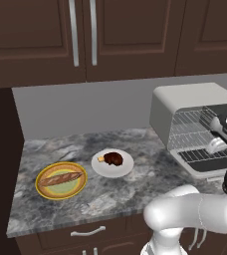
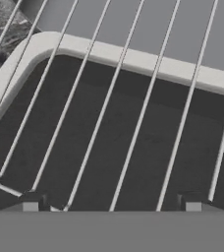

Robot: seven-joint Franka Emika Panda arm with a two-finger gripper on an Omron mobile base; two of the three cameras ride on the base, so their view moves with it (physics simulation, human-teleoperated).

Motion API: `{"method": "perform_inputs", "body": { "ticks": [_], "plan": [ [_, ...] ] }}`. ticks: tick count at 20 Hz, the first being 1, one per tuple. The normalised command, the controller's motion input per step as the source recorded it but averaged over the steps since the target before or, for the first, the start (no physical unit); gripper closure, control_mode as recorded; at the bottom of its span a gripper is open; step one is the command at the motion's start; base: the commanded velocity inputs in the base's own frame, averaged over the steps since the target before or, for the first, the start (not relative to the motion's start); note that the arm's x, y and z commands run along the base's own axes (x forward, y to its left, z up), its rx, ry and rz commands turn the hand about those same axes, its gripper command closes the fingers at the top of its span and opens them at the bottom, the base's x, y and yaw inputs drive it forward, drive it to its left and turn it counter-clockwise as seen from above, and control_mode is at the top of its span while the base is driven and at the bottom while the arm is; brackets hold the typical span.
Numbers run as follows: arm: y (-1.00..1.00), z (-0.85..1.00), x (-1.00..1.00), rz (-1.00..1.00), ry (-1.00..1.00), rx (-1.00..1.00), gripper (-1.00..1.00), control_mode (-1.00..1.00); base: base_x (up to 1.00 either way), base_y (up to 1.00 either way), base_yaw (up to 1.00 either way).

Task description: Open the toaster oven door. Place the baguette on the bottom rack in the toaster oven and place the steak on the top rack.

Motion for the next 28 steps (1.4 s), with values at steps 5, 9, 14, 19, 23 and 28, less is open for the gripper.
{"method": "perform_inputs", "body": {
  "ticks": [5, 9, 14, 19, 23, 28],
  "plan": [
    [0.34, 0.66, -0.27, 0.0, -0.03, 0.0, -1.0, -1.0, 0.0, 0.0, 0.0],
    [0.52, 0.27, -0.35, -0.09, -0.12, -0.08, -1.0, -1.0, 0.0, 0.0, 0.0],
    [0.66, 0.07, -0.25, -0.15, -0.06, -0.08, -1.0, -1.0, 0.0, 0.0, 0.0],
    [0.72, 0.03, -0.1, -0.16, 0.0, -0.05, -1.0, -1.0, 0.0, 0.0, 0.0],
    [0.77, 0.01, -0.01, -0.14, 0.0, -0.06, -1.0, -1.0, 0.0, 0.0, 0.0],
    [0.74, 0.07, 0.02, -0.12, 0.0, -0.04, -1.0, -1.0, 0.0, 0.0, 0.0]
  ]
}}
